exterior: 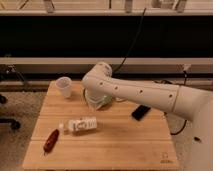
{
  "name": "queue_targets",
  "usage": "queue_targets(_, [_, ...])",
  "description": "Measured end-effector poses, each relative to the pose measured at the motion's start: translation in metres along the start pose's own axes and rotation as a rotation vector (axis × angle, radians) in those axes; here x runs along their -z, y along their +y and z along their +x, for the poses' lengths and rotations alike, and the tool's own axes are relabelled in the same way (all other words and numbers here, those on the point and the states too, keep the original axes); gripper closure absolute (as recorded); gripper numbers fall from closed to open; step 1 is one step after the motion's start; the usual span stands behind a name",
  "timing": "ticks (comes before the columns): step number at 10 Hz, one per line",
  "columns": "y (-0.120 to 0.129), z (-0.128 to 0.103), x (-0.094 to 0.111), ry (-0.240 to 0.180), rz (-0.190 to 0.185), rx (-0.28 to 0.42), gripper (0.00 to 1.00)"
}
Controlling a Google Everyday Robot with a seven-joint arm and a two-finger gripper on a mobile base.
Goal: Knock the bottle over
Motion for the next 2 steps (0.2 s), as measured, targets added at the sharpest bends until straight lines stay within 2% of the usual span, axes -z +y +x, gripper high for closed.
queue_targets(1, [0.0042, 0.0002, -0.0007, -0.002, -0.006, -0.014, 0.93])
queue_targets(2, [0.0076, 0.0011, 0.0014, -0.005, -0.006, -0.016, 0.95])
